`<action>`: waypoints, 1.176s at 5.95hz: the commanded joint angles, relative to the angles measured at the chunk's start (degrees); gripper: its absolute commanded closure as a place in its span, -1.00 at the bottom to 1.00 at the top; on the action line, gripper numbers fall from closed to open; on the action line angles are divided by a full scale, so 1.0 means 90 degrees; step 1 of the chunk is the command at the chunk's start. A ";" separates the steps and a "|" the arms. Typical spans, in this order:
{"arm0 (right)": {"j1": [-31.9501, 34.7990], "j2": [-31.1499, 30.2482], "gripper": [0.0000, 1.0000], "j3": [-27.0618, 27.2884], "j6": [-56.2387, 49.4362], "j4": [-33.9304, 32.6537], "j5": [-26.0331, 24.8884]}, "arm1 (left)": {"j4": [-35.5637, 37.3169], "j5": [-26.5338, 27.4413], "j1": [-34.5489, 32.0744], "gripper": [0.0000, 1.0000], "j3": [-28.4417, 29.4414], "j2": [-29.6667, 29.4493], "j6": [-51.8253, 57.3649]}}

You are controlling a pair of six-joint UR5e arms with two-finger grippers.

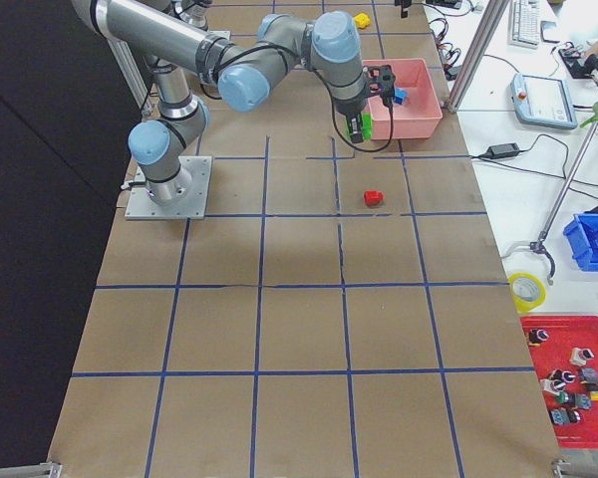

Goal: Put all blocks into box

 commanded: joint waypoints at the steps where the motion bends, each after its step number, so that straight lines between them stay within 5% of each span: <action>1: 0.1182 0.0573 0.97 -0.0689 0.1184 0.0146 -0.0584 | -0.0297 0.0032 0.0929 -0.97 -0.0463 0.0381 0.1578; 4: 0.3215 0.1880 0.94 -0.2152 0.4005 0.0137 -0.1038 | -0.0181 0.0255 0.2220 -0.97 -0.1159 0.0618 0.3123; 7: 0.4107 0.3425 0.92 -0.3191 0.4892 -0.0903 -0.0960 | 0.0288 0.0266 0.2485 -0.99 -0.1102 0.0402 0.3294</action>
